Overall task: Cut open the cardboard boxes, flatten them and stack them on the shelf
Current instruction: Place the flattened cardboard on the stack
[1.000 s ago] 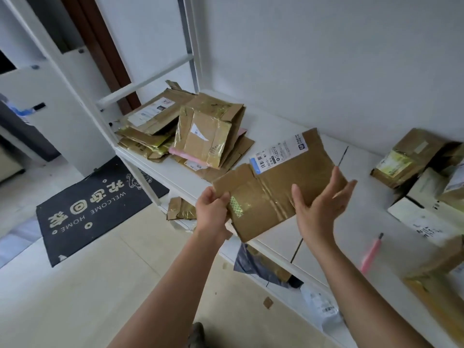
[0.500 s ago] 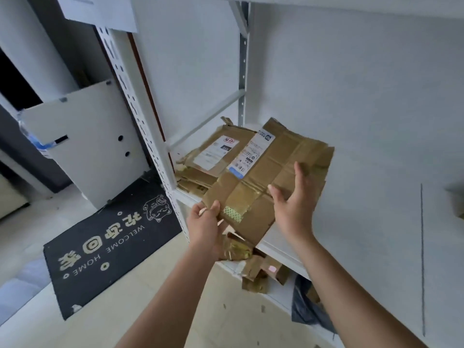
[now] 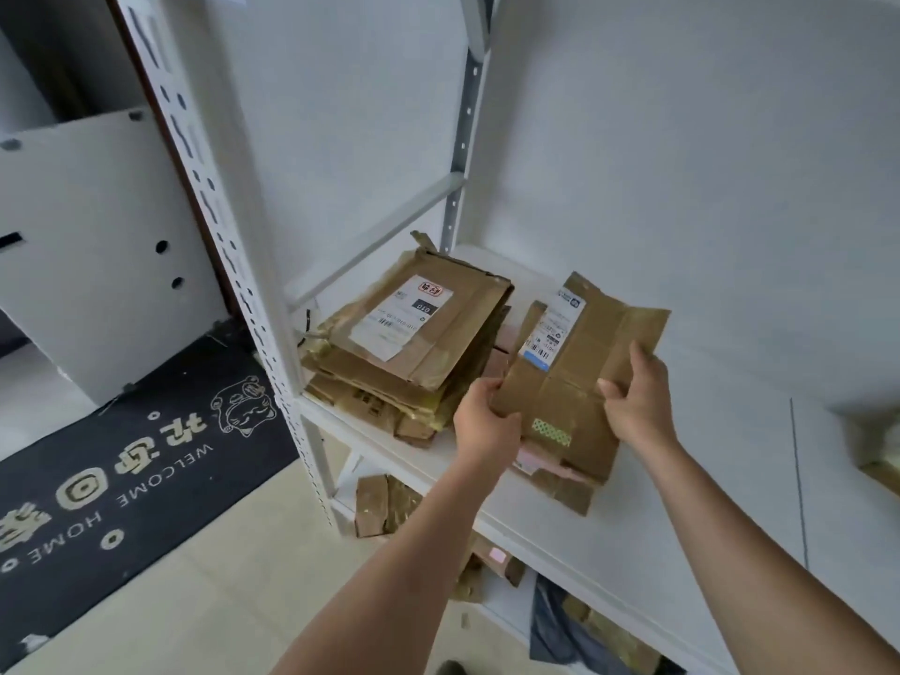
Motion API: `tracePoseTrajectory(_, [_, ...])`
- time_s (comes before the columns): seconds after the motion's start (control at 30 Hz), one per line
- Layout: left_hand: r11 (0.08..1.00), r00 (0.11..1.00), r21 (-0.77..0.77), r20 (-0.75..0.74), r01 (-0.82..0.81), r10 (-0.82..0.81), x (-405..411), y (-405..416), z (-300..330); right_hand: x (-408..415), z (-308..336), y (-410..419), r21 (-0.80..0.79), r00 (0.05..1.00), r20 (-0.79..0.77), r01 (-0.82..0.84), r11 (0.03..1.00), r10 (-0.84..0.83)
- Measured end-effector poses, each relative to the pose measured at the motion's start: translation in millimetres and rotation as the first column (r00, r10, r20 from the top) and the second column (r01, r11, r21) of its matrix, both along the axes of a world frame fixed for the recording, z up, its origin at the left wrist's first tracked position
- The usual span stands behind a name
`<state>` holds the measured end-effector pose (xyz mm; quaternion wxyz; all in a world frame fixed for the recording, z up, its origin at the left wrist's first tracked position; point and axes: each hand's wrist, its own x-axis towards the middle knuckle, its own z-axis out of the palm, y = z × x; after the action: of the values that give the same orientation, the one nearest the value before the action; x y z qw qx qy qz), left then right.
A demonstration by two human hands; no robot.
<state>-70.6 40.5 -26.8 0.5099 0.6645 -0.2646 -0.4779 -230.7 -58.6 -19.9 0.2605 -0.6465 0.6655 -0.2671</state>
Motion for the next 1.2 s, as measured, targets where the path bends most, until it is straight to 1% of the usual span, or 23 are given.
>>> tracePoseTrajectory(0.1, [0.995, 0.98, 0.064, 0.18, 0.073, -0.084, -4, -7, -26, -6, -37, -4, 0.24, 0.995, -0.075, -0.045, 0.97, 0.065])
tracePoseTrajectory(0.13, [0.992, 0.961, 0.085, 0.251, 0.094, -0.113, -5, -9, -33, -7, -45, -4, 0.282, 0.992, -0.089, -0.057, 0.958, 0.085])
tracePoseTrajectory(0.17, [0.987, 0.924, 0.122, 0.354, 0.108, -0.145, -5, -10, -38, -7, -51, -5, 0.3, 0.991, -0.098, -0.061, 0.952, 0.095])
tracePoseTrajectory(0.2, [0.979, 0.854, 0.167, 0.486, 0.116, -0.184, -5, -11, -41, -7, -53, -8, 0.305, 0.989, -0.109, -0.063, 0.95, 0.1])
tracePoseTrajectory(0.23, [0.973, 0.757, 0.197, 0.616, 0.121, -0.219, -4, -12, -45, -7, -54, -11, 0.307, 0.986, -0.122, -0.068, 0.949, 0.11])
tracePoseTrajectory(0.27, [0.971, 0.659, 0.199, 0.714, 0.135, -0.238, -5, -14, -48, -7, -54, -13, 0.309, 0.983, -0.137, -0.077, 0.948, 0.124])
tracePoseTrajectory(0.3, [0.969, 0.589, 0.185, 0.769, 0.166, -0.247, -6, -15, -51, -8, -54, -15, 0.308, 0.979, -0.147, -0.088, 0.947, 0.139])
tracePoseTrajectory(0.33, [0.961, 0.556, 0.185, 0.786, 0.206, -0.271, -6, -17, -54, -9, -54, -18, 0.306, 0.975, -0.157, -0.1, 0.947, 0.154])
tracePoseTrajectory(0.37, [0.95, 0.561, 0.2, 0.77, 0.24, -0.304, -6, -19, -55, -10, -55, -20, 0.301, 0.971, -0.169, -0.114, 0.947, 0.171])
tracePoseTrajectory(0.43, [0.931, 0.615, 0.239, 0.7, 0.277, -0.363, -6, -25, -60, -11, -56, -24, 0.287, 0.957, -0.203, -0.146, 0.947, 0.209])
tracePoseTrajectory(0.5, [0.926, 0.62, 0.254, 0.688, 0.28, -0.376, -8, -27, -66, -13, -59, -26, 0.264, 0.94, -0.247, -0.167, 0.95, 0.234])
tracePoseTrajectory(0.6, [0.913, 0.598, 0.287, 0.69, 0.291, -0.408, -10, -30, -76, -17, -67, -21, 0.203, 0.906, -0.395, -0.077, 0.976, 0.153])
tracePoseTrajectory(0.63, [0.906, 0.59, 0.305, 0.688, 0.293, -0.422, -11, -31, -77, -19, -71, -17, 0.18, 0.918, -0.381, -0.045, 0.983, 0.112])
tracePoseTrajectory(0.67, [0.9, 0.587, 0.32, 0.683, 0.296, -0.435, -12, -33, -78, -21, -77, -13, 0.173, 0.956, -0.285, -0.022, 0.985, 0.071])
tracePoseTrajectory(0.7, [0.897, 0.594, 0.329, 0.672, 0.295, -0.442, -10, -35, -76, -21, -82, -9, 0.17, 0.989, -0.142, -0.001, 0.985, 0.026])
tracePoseTrajectory(0.73, [0.891, 0.605, 0.336, 0.655, 0.304, -0.453, -10, -37, -75, -20, -88, -4, 0.166, 1.0, -0.001, 0.031, 0.986, -0.031])
tracePoseTrajectory(0.77, [0.885, 0.617, 0.339, 0.635, 0.318, -0.465, -9, -39, -74, -20, -94, 1, 0.163, 0.99, 0.114, 0.063, 0.985, -0.082])
tracePoseTrajectory(0.83, [0.881, 0.64, 0.324, 0.606, 0.343, -0.472, -7, -42, -74, -18, -102, 5, 0.179, 0.948, 0.283, 0.097, 0.979, -0.146])
tracePoseTrajectory(0.93, [0.889, 0.656, 0.287, 0.601, 0.356, -0.457, -2, -45, -77, -23, -104, -2, 0.255, 0.851, 0.48, 0.096, 0.962, -0.212])
tracePoseTrajectory(1.0, [0.893, 0.663, 0.254, 0.6, 0.372, -0.447, -1, -45, -78, -29, -102, -11, 0.268, 0.807, 0.556, 0.054, 0.962, -0.2])
tracePoseTrajectory(1.1, [0.899, 0.664, 0.23, 0.611, 0.373, -0.432, 1, -46, -76, -34, -103, -10, 0.238, 0.835, 0.535, -0.002, 0.971, -0.13])
tracePoseTrajectory(1.2, [0.914, 0.676, 0.234, 0.617, 0.332, -0.403, 1, -43, -75, -37, -103, -1, 0.219, 0.863, 0.5, -0.055, 0.974, -0.064])
